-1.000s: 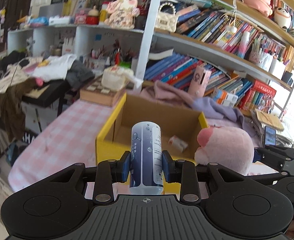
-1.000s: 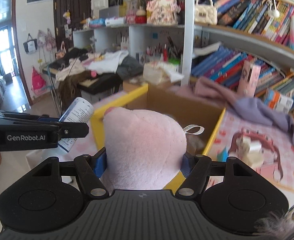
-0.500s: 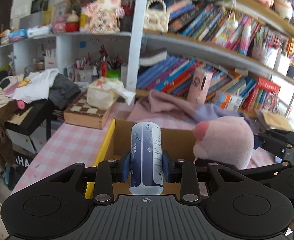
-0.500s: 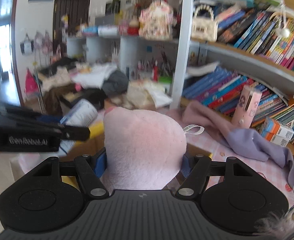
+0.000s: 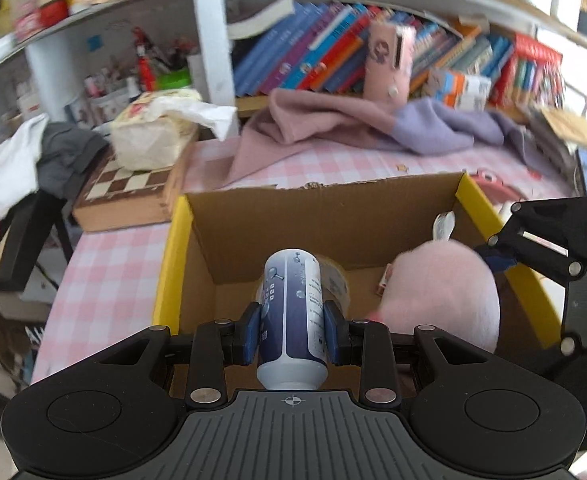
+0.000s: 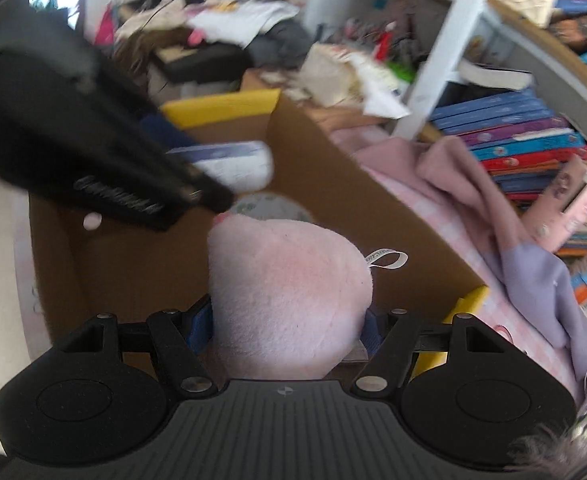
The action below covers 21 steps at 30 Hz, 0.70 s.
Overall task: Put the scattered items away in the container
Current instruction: 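Lower the tube and pig into the yellow box and open both tools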
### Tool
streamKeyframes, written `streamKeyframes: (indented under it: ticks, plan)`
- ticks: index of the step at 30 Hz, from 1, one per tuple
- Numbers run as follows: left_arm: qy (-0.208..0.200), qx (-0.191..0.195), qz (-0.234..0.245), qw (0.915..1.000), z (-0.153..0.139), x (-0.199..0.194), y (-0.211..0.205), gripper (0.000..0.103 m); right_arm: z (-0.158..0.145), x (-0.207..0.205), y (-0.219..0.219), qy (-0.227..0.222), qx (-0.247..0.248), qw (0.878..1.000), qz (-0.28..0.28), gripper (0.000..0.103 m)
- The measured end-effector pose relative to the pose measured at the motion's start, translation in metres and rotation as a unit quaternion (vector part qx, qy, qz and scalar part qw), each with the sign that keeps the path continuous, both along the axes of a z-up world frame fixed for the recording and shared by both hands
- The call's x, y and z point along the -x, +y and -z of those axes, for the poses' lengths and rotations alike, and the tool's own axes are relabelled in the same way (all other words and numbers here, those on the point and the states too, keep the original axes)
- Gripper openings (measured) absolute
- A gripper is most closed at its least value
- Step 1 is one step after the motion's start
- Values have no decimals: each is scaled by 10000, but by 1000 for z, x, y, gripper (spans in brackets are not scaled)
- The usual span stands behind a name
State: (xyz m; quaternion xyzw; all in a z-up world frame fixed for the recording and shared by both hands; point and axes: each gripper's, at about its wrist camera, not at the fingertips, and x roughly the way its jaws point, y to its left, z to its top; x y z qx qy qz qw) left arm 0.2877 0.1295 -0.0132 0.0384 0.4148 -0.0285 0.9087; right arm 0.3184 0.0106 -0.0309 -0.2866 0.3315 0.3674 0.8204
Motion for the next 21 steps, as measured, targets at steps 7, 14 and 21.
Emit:
streamKeyframes:
  ticks: [7, 14, 21]
  plan:
    - [642, -84, 262, 9976, 21, -43, -2, 31, 11, -17, 14, 528, 520, 9964, -401, 69]
    - [953, -196, 353, 9946, 36, -56, -6, 31, 17, -14, 21, 646, 854, 9924, -602, 70]
    - [789, 81, 135, 9968, 27, -50, 1, 58, 14, -16, 19, 699, 714, 9935, -543, 78]
